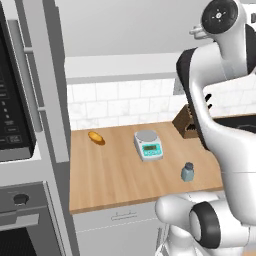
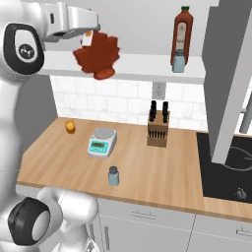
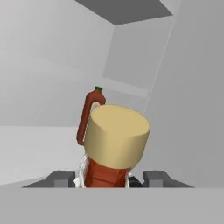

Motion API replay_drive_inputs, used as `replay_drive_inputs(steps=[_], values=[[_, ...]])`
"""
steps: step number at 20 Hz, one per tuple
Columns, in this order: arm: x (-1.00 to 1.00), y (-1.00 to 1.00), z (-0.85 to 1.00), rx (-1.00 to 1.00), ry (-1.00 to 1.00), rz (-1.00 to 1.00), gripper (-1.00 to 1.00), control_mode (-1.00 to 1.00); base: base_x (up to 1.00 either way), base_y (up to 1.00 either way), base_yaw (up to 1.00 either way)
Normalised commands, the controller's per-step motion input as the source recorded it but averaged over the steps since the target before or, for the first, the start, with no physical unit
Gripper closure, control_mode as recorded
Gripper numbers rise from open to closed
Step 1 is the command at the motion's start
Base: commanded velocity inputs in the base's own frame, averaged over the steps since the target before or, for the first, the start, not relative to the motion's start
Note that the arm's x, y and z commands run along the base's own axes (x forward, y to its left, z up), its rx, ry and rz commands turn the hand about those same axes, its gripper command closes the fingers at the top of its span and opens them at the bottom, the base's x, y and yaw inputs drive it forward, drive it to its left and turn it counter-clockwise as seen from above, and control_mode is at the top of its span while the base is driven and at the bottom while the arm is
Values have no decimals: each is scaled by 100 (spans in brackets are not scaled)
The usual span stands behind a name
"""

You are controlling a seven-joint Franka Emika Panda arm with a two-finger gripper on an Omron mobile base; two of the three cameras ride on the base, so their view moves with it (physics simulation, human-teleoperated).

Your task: Put the shaker and condiment bottle from the counter next to their counterparts in the cabinet.

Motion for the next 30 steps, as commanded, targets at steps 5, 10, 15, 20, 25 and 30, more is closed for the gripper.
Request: replay_drive_inputs(steps=[5,10,15,20,25,30], values=[[10,0,-4,0,0,0,100,-100,0,0,0],[23,-3,-38,-5,9,0,100,-100,0,0,0],[22,-5,-10,-1,2,1,100,-100,0,0,0],[41,-38,1,19,-1,10,100,-100,0,0,0],[43,-20,0,15,0,4,100,-100,0,0,0],[26,0,11,-3,-1,4,100,-100,0,0,0]])
